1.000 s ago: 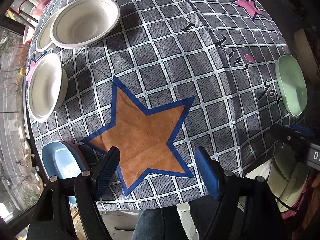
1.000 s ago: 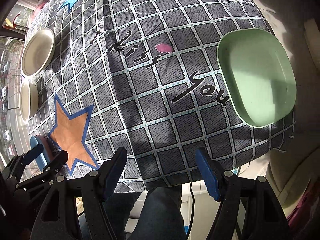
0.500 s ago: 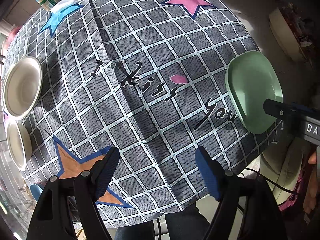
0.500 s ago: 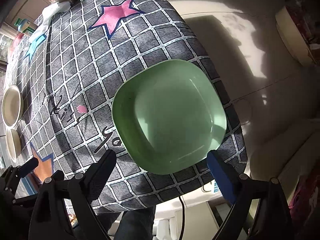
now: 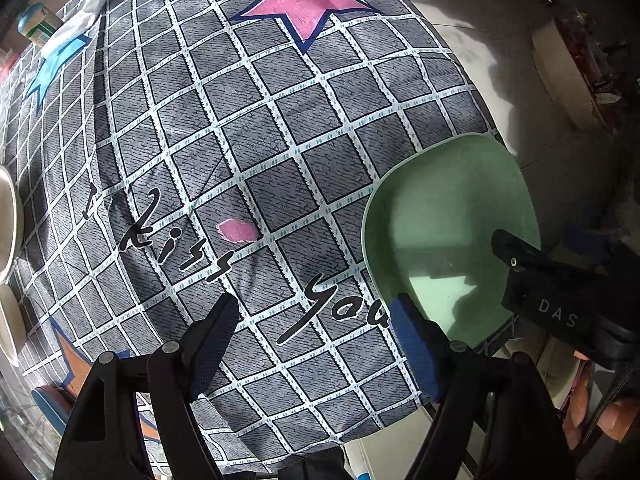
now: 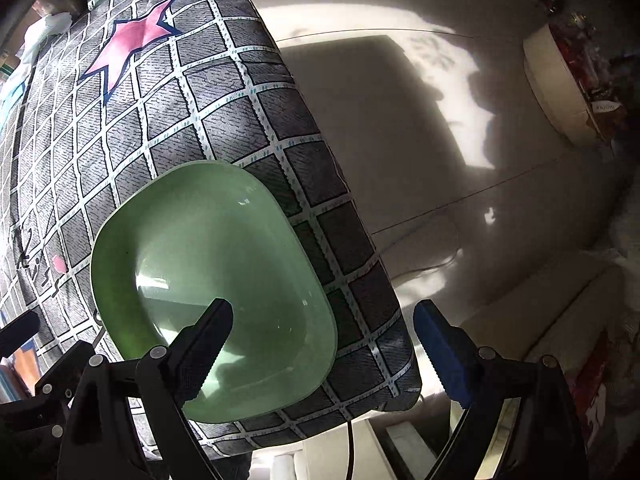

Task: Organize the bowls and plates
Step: 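Close the right tool on the green plate rim while the left tool grips beside it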

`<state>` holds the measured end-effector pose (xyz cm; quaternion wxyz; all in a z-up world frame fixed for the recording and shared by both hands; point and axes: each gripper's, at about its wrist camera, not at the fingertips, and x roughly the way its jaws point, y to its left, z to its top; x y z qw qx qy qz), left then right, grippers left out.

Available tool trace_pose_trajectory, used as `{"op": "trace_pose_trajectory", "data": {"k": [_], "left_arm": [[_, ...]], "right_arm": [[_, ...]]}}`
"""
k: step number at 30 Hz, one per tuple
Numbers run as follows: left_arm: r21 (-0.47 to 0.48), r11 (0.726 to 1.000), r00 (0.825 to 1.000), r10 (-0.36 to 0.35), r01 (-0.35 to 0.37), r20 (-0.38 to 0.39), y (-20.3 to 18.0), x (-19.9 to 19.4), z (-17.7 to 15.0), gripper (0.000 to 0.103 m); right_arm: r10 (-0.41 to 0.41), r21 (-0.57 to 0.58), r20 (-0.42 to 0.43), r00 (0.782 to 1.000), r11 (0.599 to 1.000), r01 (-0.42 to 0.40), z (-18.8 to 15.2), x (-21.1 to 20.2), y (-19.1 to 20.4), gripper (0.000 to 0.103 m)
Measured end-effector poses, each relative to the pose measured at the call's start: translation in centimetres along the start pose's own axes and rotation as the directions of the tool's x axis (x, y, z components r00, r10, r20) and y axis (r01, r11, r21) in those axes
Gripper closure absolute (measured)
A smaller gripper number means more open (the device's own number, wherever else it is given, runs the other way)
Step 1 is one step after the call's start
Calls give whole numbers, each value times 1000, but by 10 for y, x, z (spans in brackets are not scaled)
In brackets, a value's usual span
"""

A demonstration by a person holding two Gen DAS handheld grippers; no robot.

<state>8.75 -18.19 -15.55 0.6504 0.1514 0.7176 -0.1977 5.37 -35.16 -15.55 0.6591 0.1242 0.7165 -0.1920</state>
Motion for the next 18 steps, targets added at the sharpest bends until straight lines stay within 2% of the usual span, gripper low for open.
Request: {"op": "trace_pose_trajectory", "data": {"k": [9,18], "left_arm": [[25,999,999,47,-46,-23,-49,43,12,22],[-15,998,997,67,-67,-25,-20,38,-6,22]], "right_arm": [[-75,-98,4,997,992,75,4,22,-1,10],[-31,-175,-3,1000,984,30,0,21,31,10]]}}
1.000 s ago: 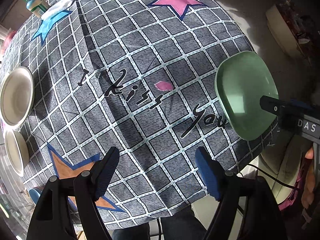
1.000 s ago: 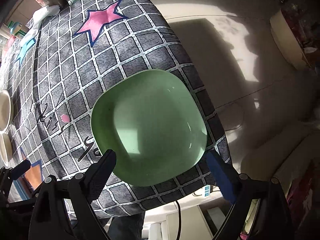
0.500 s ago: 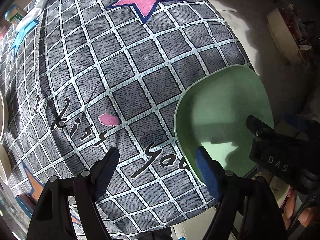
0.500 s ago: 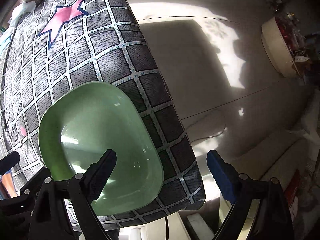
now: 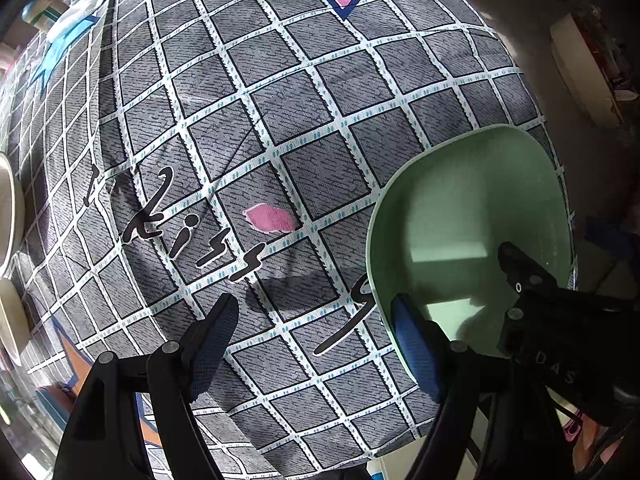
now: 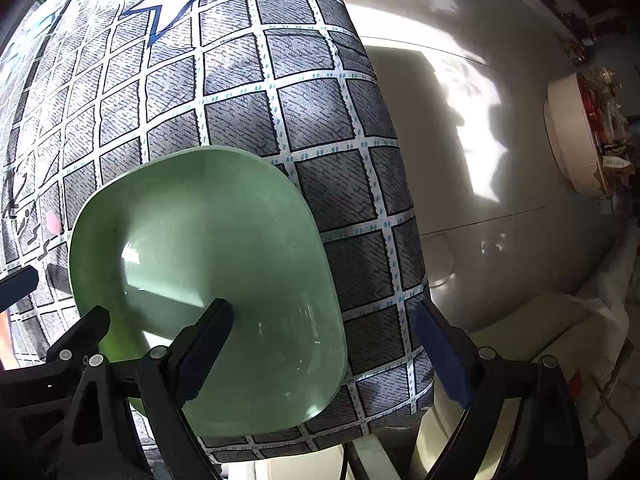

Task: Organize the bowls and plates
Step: 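Close the right tool on the green plate rim while the left tool grips beside it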

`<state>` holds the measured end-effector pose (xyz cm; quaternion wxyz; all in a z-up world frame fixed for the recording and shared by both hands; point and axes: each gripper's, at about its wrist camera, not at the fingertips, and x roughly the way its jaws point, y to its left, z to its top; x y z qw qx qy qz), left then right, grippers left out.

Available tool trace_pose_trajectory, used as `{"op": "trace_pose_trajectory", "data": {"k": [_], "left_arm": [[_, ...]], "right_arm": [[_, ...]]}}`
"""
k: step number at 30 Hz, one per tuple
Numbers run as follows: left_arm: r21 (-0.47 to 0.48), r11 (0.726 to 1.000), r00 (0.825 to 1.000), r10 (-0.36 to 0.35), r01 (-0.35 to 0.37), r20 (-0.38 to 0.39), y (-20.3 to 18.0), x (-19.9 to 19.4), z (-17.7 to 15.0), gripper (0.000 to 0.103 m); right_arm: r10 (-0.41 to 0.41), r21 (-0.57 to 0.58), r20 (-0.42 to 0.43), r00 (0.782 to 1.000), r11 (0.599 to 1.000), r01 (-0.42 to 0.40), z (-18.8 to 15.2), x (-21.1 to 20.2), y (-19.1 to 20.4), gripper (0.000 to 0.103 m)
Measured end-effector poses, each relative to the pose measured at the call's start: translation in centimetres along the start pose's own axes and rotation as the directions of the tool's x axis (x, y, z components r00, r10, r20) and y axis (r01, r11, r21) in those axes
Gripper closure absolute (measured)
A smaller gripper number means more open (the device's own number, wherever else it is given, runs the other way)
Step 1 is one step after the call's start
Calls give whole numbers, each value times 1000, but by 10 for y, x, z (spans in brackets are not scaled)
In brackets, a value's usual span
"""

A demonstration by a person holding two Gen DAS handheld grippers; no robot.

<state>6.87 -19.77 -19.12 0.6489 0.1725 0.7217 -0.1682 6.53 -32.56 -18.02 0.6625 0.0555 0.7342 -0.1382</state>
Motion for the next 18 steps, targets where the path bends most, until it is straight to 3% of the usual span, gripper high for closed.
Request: {"op": "trace_pose_trajectory", "data": {"k": [8,18], "left_arm": [[-35,999,999,41,-41,-3,41,-2,-31,22],[-175,981,997,79,-81,-17,107,0,-70,21]], "right_arm": [[63,-69,-32,998,996,-65,-15,-3,49,10],[149,-141,-71,986,977,-157,-27,-4,119,10]]}}
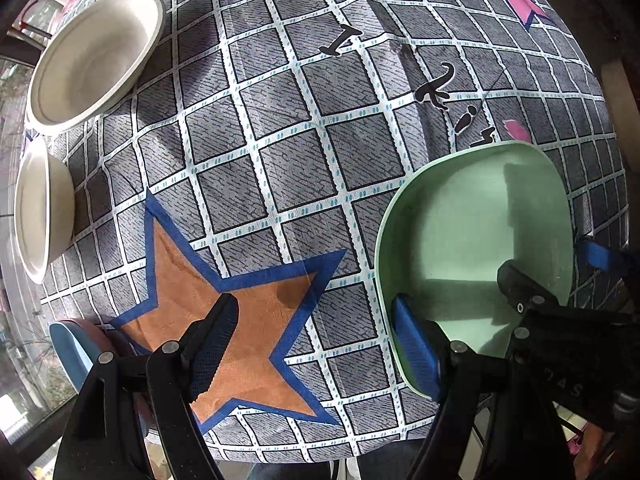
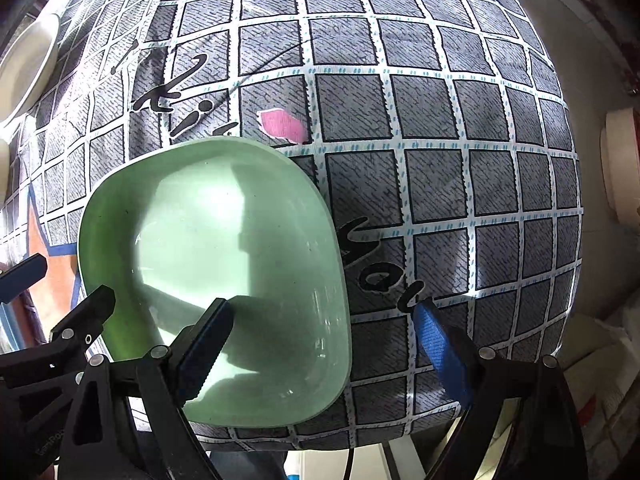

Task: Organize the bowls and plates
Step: 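Close the right tool on the green plate rim while the left tool grips beside it, then carry the green plate with both tools toward the stacked blue plate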

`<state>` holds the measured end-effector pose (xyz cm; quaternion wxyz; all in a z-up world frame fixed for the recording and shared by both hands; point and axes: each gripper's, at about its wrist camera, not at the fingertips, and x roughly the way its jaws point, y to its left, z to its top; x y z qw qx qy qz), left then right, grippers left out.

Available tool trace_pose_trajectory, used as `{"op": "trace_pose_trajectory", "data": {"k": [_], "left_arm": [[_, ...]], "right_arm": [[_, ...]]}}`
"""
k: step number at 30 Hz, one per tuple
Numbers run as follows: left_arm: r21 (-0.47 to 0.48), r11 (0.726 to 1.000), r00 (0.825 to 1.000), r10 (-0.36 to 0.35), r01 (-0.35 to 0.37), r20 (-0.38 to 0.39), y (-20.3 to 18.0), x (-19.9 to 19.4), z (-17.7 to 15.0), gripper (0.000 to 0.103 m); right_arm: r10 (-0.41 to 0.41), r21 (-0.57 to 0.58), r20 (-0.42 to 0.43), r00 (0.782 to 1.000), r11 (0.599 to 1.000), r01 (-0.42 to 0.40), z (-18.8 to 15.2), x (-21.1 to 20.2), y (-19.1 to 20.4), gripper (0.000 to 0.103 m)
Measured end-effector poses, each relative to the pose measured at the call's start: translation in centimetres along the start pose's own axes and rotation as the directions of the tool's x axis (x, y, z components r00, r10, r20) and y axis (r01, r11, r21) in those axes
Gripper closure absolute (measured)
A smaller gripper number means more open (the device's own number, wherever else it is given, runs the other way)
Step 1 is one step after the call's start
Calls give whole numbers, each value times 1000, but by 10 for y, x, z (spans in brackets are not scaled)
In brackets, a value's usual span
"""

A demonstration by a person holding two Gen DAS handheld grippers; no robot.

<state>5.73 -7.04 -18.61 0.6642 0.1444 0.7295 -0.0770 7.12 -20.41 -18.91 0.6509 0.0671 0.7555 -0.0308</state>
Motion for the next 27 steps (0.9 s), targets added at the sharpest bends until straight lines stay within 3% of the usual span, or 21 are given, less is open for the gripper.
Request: {"op": "trace_pose_trajectory", "data": {"k": [8,12,16,18,23,25,27], "left_arm": [[-108,993,998,-45,49,37,22,2,-15,21],[-194,976,994,-92,102,62,42,14,-50,21],[-228,965,990,-109,127,89,48,30,-82,21],[-219,968,989,-102,124,111,69,36,-127,21],[-235,964,986,-99,128,131,99,24,-118,20],[-236,964,986,-96,126,134,105,12,-132,20],[-231,965,987,-96,125,133,106,13,-131,21]], "right_arm": [[75,-35,-20,997,997,-75,1,10,13,10],[95,-80,2,996,992,-94,10,3,-2,10],[92,-161,20,996,983,-87,-8,10,-9,10],[88,-180,26,996,980,-81,-21,14,-4,10],[94,-178,31,995,980,-87,-31,36,-19,11],[93,-173,38,995,981,-86,-28,28,-11,12],[96,-181,43,994,980,-87,-31,26,-11,22]]}}
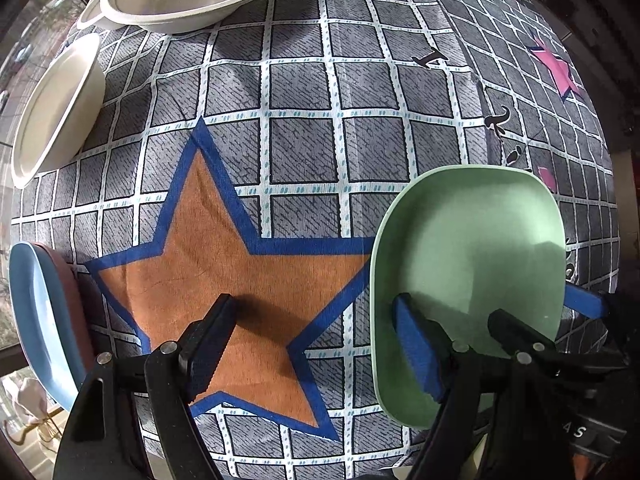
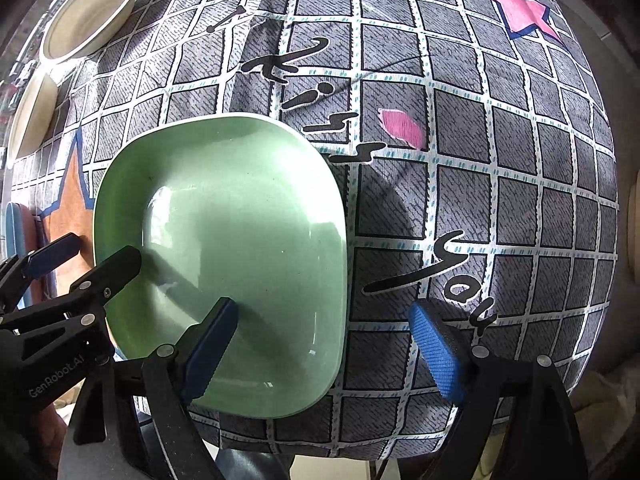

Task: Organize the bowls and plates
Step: 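Carry the green plate with both tools toward the stacked blue plate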

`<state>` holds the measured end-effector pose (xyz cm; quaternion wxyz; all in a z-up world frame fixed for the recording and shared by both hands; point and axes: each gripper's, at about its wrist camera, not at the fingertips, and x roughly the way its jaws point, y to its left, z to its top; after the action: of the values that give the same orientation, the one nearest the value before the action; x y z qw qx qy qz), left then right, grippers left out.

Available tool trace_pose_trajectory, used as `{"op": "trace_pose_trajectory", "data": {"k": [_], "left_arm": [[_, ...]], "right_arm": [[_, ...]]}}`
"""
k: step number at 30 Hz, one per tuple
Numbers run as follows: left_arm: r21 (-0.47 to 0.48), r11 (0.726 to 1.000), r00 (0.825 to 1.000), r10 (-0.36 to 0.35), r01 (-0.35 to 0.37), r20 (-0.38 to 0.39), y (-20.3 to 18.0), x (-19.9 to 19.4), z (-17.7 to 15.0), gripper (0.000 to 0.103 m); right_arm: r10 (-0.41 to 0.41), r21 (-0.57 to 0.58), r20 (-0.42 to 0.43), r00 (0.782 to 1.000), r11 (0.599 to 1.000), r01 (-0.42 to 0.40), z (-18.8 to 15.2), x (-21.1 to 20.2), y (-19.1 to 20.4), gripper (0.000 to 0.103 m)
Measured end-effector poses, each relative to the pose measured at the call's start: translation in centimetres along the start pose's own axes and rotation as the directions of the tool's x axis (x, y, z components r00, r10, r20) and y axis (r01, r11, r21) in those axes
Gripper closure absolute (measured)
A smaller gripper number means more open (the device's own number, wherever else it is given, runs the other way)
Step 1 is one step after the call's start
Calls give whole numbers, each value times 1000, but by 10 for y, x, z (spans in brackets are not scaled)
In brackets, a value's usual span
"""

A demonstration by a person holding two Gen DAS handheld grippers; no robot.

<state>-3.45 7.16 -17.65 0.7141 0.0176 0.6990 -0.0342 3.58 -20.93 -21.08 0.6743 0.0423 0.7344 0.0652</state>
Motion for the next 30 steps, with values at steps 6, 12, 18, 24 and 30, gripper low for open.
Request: {"op": "trace_pose_trajectory", "data": {"k": [6,12,18,24,30], "left_arm": [[9,1000,1000,-17,17,1,-11,8,9,37],[51,998,1000,-29,30,-7,-19,2,5,67],[28,999,999,-35,36,-25,-10,3,8,67],[17,1000,1000,-16,17,-19,-3,-2,9,67],[15,1000,1000,-17,17,-13,11,-3,16,67]], "right_arm": [[-1,-44,31,1000,999,2,1,-24,29,50],[44,-36,13,999,998,-44,2,-29,42,73],[70,-7,-13,997,997,-71,4,-26,62,73],[72,-37,-38,997,997,-74,-8,-23,95,73],[90,-48,-54,994,995,-93,-20,-28,130,73]]}}
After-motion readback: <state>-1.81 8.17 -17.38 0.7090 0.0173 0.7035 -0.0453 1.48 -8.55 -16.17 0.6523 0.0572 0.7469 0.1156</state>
